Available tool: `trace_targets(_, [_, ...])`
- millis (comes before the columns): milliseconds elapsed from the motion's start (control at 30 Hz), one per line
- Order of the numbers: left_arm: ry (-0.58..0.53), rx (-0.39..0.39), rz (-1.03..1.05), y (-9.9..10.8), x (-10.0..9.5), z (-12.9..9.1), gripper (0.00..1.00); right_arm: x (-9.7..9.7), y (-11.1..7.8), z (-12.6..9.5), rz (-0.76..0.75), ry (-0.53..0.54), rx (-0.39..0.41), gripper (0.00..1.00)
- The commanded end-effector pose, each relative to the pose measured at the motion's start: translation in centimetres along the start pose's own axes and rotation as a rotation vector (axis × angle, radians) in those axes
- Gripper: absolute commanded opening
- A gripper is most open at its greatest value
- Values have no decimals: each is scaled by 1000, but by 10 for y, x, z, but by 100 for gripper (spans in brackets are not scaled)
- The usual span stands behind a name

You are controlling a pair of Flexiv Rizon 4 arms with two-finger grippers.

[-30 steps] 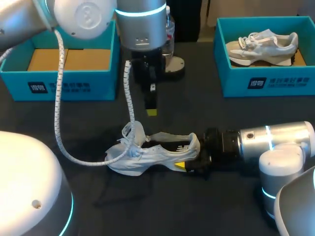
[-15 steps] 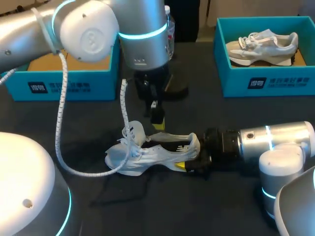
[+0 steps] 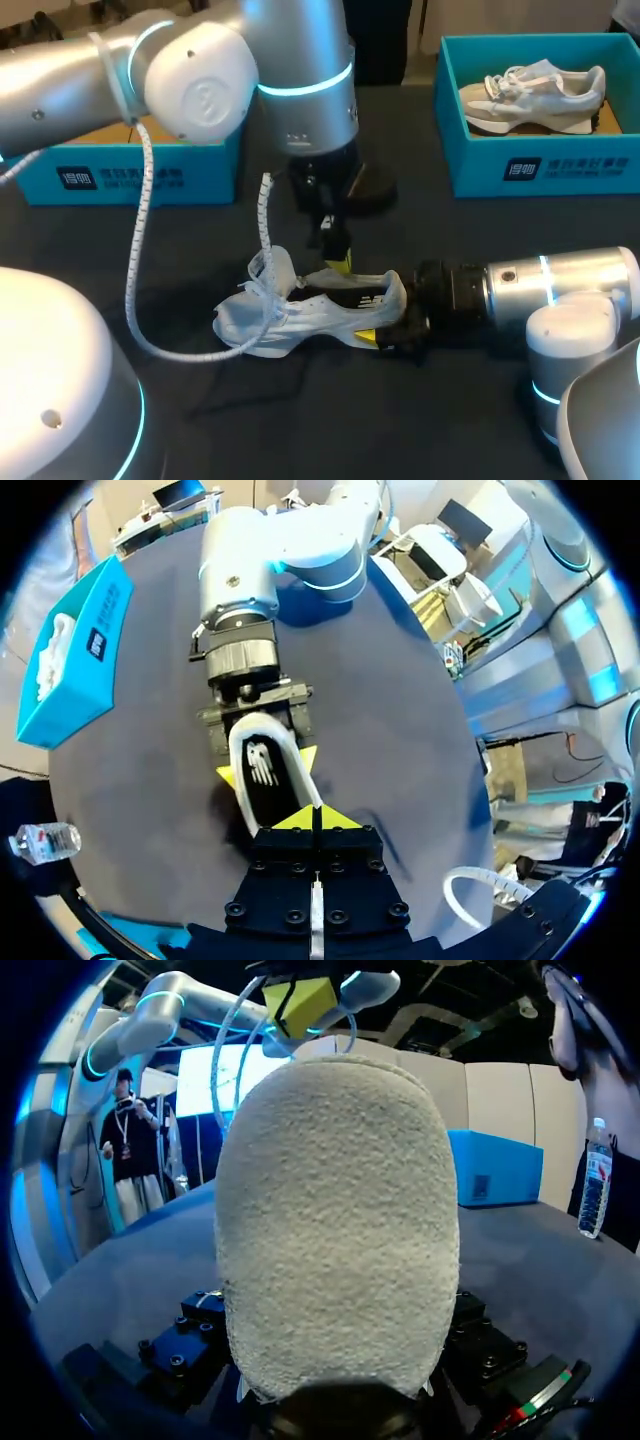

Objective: Take the shoe out of the shoebox, open the shoe tongue, remove and reinsert the insole, then place the shoe into the shoebox

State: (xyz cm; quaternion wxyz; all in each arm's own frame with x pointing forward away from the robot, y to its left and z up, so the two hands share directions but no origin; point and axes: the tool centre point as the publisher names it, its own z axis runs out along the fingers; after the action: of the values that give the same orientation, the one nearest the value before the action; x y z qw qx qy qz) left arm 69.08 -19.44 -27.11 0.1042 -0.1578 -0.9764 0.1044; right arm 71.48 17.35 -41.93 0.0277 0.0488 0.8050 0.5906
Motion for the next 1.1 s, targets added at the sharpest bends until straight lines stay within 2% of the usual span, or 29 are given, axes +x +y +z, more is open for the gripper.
trace_targets(33, [14,11,-7,1,-11,18,0,0,1,0,0,0,5,0])
trace_targets(300, [14,11,-7,1,-11,18,0,0,1,0,0,0,5,0])
trace_targets(400, [-14,8,-1,2,-17,29,0,0,1,0,0,0,5,0])
trace_targets(633, [-15,9,-5,11,-20,39,0,0,1,0,0,0,5,0])
trace_targets(933, [47,-1,-6,23,-20,62,0,0,1,0,0,0,5,0])
trace_targets(1100, [68,1,-5,25,-18,67,0,0,1,0,0,0,5,0])
